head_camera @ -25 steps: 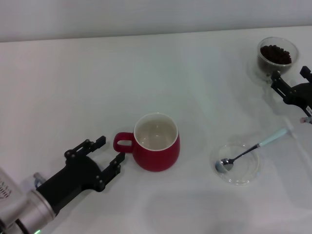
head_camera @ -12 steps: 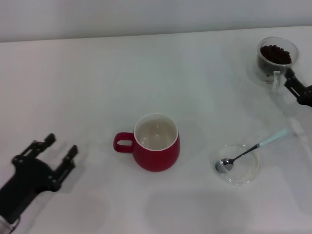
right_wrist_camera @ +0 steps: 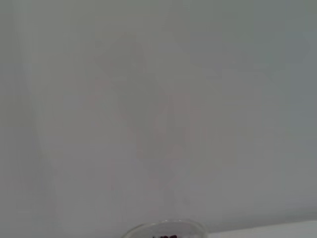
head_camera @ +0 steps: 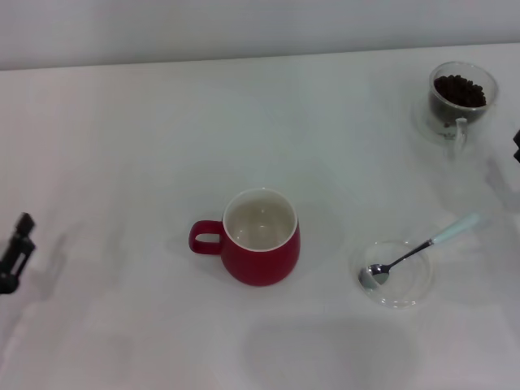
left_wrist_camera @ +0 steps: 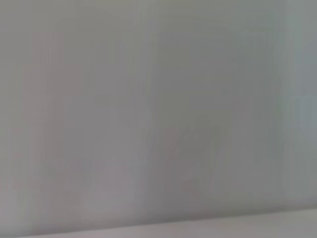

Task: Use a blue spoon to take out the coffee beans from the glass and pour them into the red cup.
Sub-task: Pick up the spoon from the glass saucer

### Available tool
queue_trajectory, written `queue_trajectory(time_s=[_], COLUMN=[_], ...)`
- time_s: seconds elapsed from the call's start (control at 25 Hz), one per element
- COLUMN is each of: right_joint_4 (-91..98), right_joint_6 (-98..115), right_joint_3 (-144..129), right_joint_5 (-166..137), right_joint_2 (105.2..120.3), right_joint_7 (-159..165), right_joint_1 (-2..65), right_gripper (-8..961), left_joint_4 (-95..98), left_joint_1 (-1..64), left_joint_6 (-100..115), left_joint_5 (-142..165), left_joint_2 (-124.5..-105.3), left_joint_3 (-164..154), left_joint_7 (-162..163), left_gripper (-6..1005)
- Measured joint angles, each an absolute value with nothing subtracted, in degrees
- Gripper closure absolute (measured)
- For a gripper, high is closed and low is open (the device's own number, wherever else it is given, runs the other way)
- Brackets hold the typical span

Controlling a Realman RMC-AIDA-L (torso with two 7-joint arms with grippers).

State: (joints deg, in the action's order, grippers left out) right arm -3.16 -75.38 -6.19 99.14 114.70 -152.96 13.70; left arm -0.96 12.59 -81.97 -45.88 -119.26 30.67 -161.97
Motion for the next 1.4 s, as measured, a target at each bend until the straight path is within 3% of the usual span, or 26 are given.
queue_trajectory(time_s=[0.56, 0.96, 1.4], right_joint_4=[7.46, 11.65, 11.75], right_joint_6=[-76.55, -77.87, -81.79], right_joint_3=[-20.19, -24.42, -24.53], right_joint_5=[98.93, 92.76, 83.98], right_joint_2=[114.32, 111.80, 112.09], right_joint_7=[-121.25, -94.10, -85.04], right_joint_1=[9.70, 7.44, 7.96], right_gripper=[83, 83, 84], left_joint_4=[0.95, 2.01, 2.03], left_joint_1=[15.50, 16.81, 17.74], left_joint_6=[-80.46, -79.76, -78.30], left_joint_5=[-53.15, -53.22, -53.26], left_joint_2=[-119.11, -119.09, -119.03], left_joint_3=[30.68, 30.67, 30.67], left_joint_7=[-161.91, -161.89, -161.89], left_gripper=[399, 399, 400])
